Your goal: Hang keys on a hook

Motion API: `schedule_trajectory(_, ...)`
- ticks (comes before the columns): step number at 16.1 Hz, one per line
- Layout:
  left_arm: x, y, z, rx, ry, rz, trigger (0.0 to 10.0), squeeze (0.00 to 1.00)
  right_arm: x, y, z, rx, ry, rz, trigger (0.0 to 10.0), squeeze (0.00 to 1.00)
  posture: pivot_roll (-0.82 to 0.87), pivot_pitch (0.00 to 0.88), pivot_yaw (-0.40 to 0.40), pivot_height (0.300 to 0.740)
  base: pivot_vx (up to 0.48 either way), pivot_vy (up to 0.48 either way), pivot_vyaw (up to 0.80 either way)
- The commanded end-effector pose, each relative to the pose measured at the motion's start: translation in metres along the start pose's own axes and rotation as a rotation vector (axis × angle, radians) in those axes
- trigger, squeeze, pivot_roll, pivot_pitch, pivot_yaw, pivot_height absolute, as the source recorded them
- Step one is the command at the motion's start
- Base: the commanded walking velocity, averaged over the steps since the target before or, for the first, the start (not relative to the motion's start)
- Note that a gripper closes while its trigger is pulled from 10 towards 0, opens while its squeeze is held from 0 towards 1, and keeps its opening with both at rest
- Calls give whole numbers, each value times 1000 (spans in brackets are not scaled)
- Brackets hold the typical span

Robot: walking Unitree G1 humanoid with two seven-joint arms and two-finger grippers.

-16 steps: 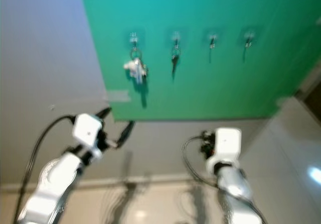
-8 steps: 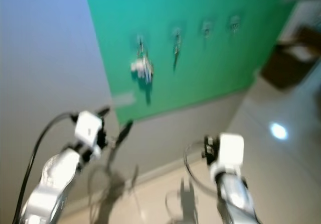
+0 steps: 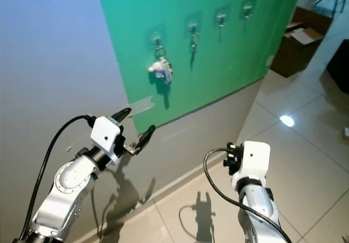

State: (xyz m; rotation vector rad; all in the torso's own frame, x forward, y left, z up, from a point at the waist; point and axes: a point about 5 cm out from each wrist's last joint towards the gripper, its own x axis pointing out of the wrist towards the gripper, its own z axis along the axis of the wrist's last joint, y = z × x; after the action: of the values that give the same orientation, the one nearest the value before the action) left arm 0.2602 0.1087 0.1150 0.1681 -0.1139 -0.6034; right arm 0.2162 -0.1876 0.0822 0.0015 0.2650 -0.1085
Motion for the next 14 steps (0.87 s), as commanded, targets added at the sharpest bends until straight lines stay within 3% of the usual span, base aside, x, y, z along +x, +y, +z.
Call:
schedule_trajectory(1,2,1,0,10,-3,3,10000,0,0,-1,3,18,-3,0,10000,0,-176,0,60,740,0,-334,-519)
schedule_trajectory(5,1,2,-2,15,2,6,10000,0,-2,-1,3,-28,48,4,10000,0,-180,0,50,740,0,-382,-580)
schedule_trajectory(14,-2,10,-2,21,0,50,10000,0,-1,0,11,-19,42,-8,10000,0,-173,0,30,740,0,-383,-781)
